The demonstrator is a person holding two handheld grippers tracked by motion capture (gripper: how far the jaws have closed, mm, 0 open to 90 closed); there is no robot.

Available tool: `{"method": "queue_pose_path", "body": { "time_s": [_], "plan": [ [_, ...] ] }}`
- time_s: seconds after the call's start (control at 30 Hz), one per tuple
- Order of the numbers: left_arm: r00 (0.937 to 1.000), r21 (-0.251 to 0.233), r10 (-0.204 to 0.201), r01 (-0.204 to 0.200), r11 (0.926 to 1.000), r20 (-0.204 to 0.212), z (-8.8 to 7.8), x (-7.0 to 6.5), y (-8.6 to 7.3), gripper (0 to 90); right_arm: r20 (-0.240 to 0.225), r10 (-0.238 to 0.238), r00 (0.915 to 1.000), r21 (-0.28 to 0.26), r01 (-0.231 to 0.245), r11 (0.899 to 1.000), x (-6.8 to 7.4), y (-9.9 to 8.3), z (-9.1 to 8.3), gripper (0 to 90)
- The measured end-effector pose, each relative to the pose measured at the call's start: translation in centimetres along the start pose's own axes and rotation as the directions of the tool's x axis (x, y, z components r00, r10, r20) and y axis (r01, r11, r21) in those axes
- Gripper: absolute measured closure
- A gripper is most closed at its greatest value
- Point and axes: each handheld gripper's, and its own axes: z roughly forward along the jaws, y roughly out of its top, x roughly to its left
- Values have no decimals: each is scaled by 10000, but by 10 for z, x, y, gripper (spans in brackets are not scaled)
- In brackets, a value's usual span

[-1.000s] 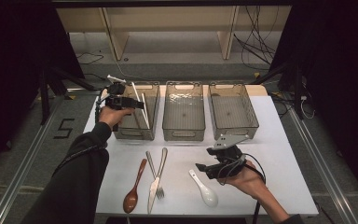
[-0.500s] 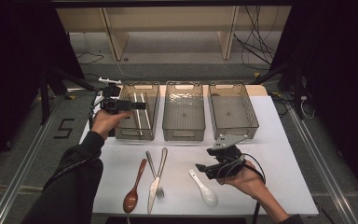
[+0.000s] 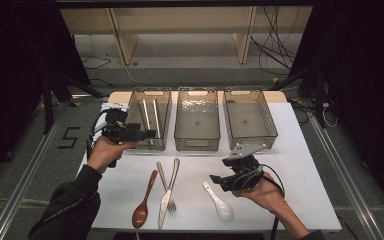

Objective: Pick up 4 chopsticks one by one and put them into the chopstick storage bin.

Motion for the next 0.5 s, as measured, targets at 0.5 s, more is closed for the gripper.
{"method": "queue_pose_path", "body": {
  "time_s": [0.5],
  "plan": [
    [9981, 1157, 444, -393, 9925, -420, 5, -7, -44, 169, 80, 254, 9996, -208, -252, 9995, -1, -1, -2, 312]
  ]
}}
